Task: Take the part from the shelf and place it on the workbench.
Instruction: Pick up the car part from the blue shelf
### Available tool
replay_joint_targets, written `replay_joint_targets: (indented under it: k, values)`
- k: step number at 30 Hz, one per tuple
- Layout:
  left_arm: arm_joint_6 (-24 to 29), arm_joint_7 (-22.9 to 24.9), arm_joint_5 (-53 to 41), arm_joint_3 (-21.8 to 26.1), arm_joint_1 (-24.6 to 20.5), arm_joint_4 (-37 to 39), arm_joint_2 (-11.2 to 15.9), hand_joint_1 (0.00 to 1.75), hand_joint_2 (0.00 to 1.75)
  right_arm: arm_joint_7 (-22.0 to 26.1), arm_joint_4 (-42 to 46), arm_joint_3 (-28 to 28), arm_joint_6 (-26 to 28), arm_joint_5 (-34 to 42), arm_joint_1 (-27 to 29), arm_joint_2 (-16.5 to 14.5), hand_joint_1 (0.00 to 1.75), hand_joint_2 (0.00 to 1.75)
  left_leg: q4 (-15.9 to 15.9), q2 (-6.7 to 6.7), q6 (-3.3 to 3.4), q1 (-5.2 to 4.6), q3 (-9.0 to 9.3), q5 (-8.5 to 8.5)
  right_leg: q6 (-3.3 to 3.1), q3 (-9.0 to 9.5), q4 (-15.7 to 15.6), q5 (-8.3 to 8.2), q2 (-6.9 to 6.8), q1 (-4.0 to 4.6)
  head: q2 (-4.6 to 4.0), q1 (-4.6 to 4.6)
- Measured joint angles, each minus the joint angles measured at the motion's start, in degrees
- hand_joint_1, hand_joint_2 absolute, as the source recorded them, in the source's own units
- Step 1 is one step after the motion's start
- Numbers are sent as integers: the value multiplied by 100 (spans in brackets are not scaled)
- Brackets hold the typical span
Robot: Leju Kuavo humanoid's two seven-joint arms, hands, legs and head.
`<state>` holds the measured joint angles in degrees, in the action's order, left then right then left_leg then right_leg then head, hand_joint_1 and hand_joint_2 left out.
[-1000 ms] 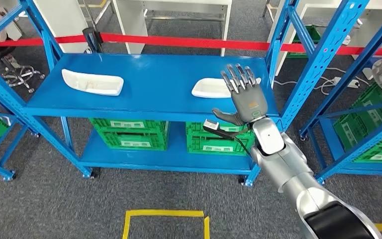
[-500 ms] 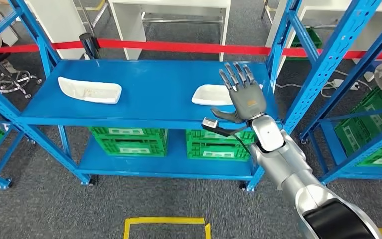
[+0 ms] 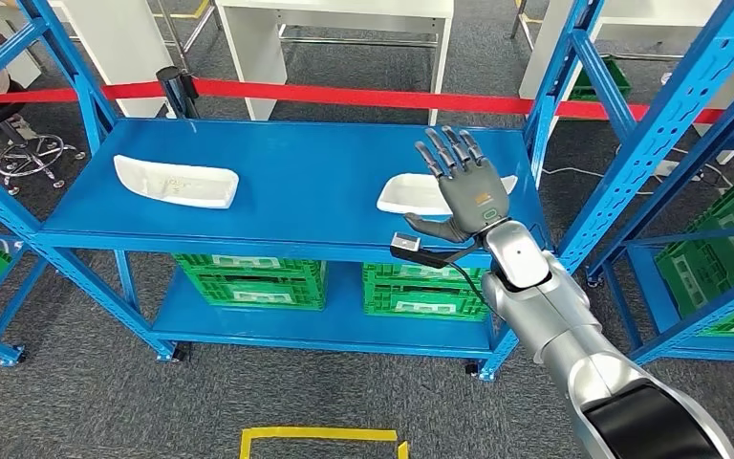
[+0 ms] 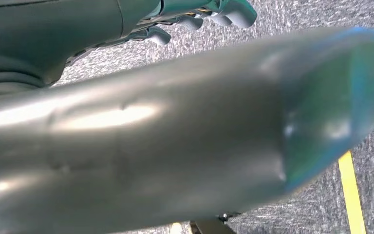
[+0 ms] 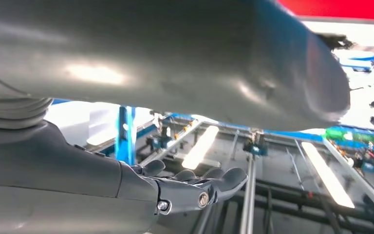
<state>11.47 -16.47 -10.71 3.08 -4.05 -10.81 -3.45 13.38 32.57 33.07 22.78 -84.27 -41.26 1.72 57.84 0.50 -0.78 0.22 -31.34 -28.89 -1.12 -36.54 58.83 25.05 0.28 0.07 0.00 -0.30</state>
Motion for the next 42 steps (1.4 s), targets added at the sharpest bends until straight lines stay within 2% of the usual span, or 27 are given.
replay_joint_targets:
  k: [2,3,4,6,7,8,9,10,11,12,13,16,18,19,21,22,23,24,26,27,28,31,36,42]
  values:
    - [1,5,0,2,4,-2,-5,0,0,32,-26,-3,-5,15,-6,-7,0,0,107,-12,-62,4,-14,-70,-68,74,-43,20,6,-29,0,-7]
    - [2,5,-1,3,3,-2,-9,0,0,40,-37,-4,-8,20,-10,-13,0,0,309,-17,-93,8,-110,-161,-100,119,-63,33,5,-46,0,-14]
    - [2,7,-3,4,3,0,-15,0,0,47,-48,-4,-15,22,-12,-19,0,0,632,-19,-117,18,-288,-289,-126,156,-70,57,3,-53,0,-21]
    - [2,20,-7,4,13,3,-27,0,0,57,-81,-4,-53,27,-5,-26,0,0,1389,-21,-157,34,-768,-518,-148,216,-69,120,2,-55,0,-26]
    - [2,34,-8,5,22,4,-29,0,0,67,-102,-4,-79,32,3,-27,0,0,1602,-22,-168,40,-944,-509,-144,253,-68,156,5,-56,0,-26]
    - [2,47,-9,6,32,5,-31,0,0,83,-124,-4,-102,41,9,-27,0,0,1602,-22,-174,45,-1015,-384,-135,298,-67,194,9,-59,0,-27]
    - [2,59,-14,8,39,6,-31,0,0,116,-144,-4,-130,63,13,-27,0,0,1374,-23,-172,49,-967,-157,-122,353,-66,234,12,-64,0,-27]
    - [2,67,-25,9,42,6,-32,0,0,167,-160,-4,-165,97,16,-26,0,0,985,-26,-167,54,-832,123,-103,415,-65,279,14,-70,0,-27]
    - [-2,74,-39,10,42,7,-38,0,0,239,-175,-4,-213,142,14,-23,0,0,590,-27,-160,49,-662,324,-74,467,-60,329,17,-64,0,-29]
    - [-6,81,-55,11,36,7,-46,0,0,318,-189,-4,-271,187,13,-20,0,0,280,-26,-137,45,-523,443,-42,500,-56,371,19,-57,0,-32]
    - [-14,87,-69,11,28,7,-59,0,0,394,-202,-4,-323,221,14,-12,0,0,96,-25,-110,38,-437,478,-9,519,-56,402,20,-48,0,-32]
    - [-47,98,-91,11,13,2,-97,0,0,535,-237,-4,-409,266,22,8,0,0,21,-21,3,27,-389,407,90,543,-71,454,19,-52,0,-26]
    - [-57,110,-109,11,2,-1,-117,0,0,607,-251,-4,-498,290,10,14,0,0,-5,-24,86,40,-340,377,151,436,181,595,8,-63,0,-16]
    - [-58,118,-116,11,-7,-3,-123,0,0,645,-266,-3,-575,302,3,17,0,0,-13,-26,120,45,-315,357,170,270,496,727,3,-68,0,-9]
    - [-59,132,-121,11,-20,-2,-125,0,0,714,-317,0,-734,319,-2,18,0,0,-11,-24,162,37,-279,307,189,-220,1306,991,-1,-68,0,1]
    - [-59,132,-122,11,-18,-2,-128,0,0,750,-350,2,-800,329,3,17,0,0,-7,-21,167,33,-255,280,189,-420,1572,1012,-1,-69,0,3]
    - [-59,127,-122,11,-13,-1,-135,0,0,793,-380,5,-859,348,5,16,0,0,-1,-16,164,31,-223,250,183,-513,1609,908,-1,-68,0,5]
    - [-57,117,-122,12,-9,-1,-144,0,0,844,-407,8,-920,376,2,15,0,0,5,-10,154,30,-182,217,169,-486,1414,699,-1,-68,0,8]
    - [-24,88,-121,19,-5,1,-166,0,0,968,-460,11,-1078,481,-10,14,0,0,17,2,121,29,-96,144,119,-193,627,211,-6,-59,0,12]
    - [16,74,-122,23,-9,1,-175,0,0,1034,-491,13,-1167,554,-15,14,0,0,28,9,95,20,-76,111,94,-54,292,77,-10,-44,0,13]
    - [63,62,-124,27,-13,1,-182,0,0,1100,-522,15,-1251,633,-13,12,0,0,40,15,75,11,-70,89,85,35,78,11,-13,-34,0,13]
    - [158,45,-135,34,-6,1,-195,0,0,1217,-621,20,-1400,815,6,7,0,0,28,15,51,0,-68,75,90,70,-25,18,4,-20,0,10]
    - [189,95,-195,35,-29,2,-233,0,0,1288,-784,20,-1766,1080,8,-8,0,0,-48,1,23,1,-13,72,34,78,-23,53,21,-15,0,10]
    - [188,128,-242,35,-32,2,-291,0,0,1317,-994,20,-2152,1331,10,-22,0,0,-75,1,-23,2,2,81,19,82,-21,60,20,-15,0,11]
